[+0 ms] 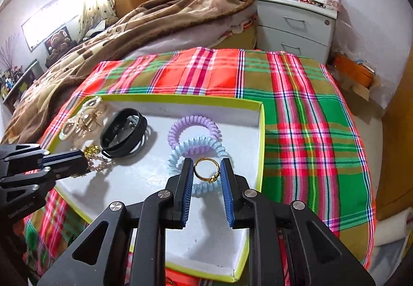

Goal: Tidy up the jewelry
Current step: 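Carry the pink clip with the left tool while the right tool carries the gold ring into the box, then open both tools to release the pink clip and gold ring in the box, then withdraw both tools from the box toward the remaining jewelry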

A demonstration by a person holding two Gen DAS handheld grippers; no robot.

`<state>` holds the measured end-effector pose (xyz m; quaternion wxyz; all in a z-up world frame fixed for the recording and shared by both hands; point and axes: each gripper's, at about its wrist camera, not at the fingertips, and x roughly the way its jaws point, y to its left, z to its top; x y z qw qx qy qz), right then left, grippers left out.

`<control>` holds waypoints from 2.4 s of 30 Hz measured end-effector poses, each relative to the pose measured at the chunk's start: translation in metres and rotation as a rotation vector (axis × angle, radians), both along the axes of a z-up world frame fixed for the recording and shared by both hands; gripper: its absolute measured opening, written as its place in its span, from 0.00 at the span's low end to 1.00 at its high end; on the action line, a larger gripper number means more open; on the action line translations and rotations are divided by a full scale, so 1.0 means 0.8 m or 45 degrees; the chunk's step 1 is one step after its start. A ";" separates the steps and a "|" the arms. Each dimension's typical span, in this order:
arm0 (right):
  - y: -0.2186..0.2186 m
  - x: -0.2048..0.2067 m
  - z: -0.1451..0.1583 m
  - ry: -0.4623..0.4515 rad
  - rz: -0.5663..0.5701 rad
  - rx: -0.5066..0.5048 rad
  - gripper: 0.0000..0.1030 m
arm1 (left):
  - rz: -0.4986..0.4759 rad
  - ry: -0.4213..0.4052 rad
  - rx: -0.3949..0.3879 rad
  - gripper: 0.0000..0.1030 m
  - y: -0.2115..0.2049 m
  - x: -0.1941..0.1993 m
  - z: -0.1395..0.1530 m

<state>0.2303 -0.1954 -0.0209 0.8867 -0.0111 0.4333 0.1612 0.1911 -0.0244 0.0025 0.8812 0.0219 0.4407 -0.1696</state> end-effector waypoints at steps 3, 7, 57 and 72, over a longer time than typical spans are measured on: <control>0.003 0.002 0.001 -0.012 0.008 -0.029 0.21 | 0.004 -0.007 0.026 0.06 -0.002 -0.001 -0.001; 0.007 0.006 0.000 -0.013 0.012 -0.054 0.22 | 0.004 0.008 0.011 0.07 -0.002 -0.001 -0.005; -0.006 -0.050 0.037 -0.136 -0.053 0.017 0.44 | 0.095 -0.077 0.001 0.40 -0.002 -0.046 0.028; -0.031 -0.146 0.022 -0.074 -0.096 0.111 0.46 | 0.110 -0.083 -0.136 0.46 0.010 -0.116 0.019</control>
